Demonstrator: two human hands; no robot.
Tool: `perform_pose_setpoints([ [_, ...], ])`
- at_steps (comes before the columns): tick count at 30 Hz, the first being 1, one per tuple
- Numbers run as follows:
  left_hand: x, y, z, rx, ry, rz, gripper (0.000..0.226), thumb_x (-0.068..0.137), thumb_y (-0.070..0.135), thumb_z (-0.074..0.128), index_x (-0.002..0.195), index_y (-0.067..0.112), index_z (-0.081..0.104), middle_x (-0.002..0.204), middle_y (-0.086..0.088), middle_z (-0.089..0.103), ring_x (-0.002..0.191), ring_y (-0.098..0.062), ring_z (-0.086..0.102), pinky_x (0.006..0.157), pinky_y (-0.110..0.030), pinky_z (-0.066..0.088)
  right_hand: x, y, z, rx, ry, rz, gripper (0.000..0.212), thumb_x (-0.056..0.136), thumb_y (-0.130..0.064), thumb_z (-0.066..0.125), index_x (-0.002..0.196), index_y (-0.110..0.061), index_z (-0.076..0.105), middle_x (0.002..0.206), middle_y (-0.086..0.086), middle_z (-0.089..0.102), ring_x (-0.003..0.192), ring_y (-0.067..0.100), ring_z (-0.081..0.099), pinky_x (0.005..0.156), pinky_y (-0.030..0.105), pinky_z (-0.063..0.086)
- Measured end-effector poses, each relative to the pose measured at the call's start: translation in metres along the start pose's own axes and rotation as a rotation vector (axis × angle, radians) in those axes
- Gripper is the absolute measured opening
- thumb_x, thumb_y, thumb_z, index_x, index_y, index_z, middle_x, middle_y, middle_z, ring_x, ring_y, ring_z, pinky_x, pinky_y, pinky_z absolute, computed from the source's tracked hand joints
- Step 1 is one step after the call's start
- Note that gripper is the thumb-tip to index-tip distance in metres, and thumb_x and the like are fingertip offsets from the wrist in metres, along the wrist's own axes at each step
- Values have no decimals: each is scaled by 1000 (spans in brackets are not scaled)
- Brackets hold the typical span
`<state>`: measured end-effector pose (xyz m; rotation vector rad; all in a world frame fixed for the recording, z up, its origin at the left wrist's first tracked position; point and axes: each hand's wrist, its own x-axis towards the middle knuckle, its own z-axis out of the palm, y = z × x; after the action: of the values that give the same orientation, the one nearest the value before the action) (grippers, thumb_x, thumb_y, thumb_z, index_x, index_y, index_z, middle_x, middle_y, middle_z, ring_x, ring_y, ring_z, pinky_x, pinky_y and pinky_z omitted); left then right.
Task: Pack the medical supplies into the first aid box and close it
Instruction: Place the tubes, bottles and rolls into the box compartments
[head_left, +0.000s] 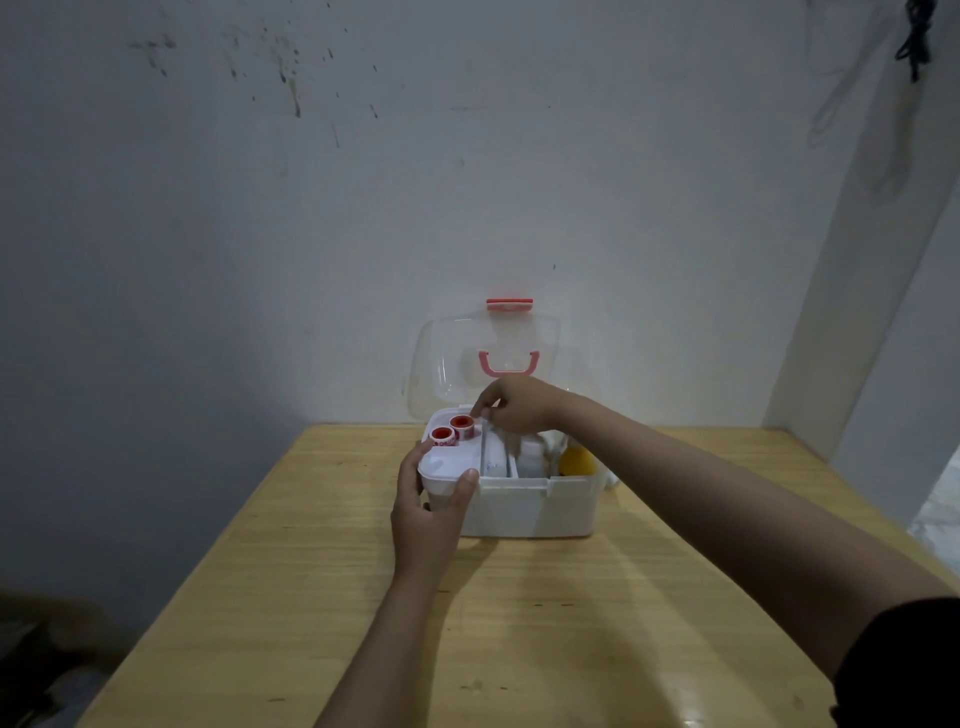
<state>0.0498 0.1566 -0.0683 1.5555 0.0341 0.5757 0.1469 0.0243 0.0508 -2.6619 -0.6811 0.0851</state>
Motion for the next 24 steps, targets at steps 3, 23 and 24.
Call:
perform_pose_setpoints([
  [3,0,1,-1,9,-5,6,57,76,31,74,126,36,48,128,8,54,114,-12,55,84,-35,56,-7,6,-14,71,97,1,29,93,-10,49,115,-9,67,123,8,66,103,17,60,92,25,43],
  [23,-1,2,4,5,28,20,53,79,22,72,127,28,50,125,7,55,109,-8,55,79,-21,49,-105,152,46,54,265,375,49,65,-54,63,110,-34,63,107,-2,63,100,18,58,84,36,50],
  [24,-1,2,5,11,29,21,53,79,23,72,127,29,49,124,8,55,110,-9,55,78,-21,49,-105,153,50,71,306,370,44,69,-52,64,108,-32,63,105,-2,63,98,17,58,82,35,50],
])
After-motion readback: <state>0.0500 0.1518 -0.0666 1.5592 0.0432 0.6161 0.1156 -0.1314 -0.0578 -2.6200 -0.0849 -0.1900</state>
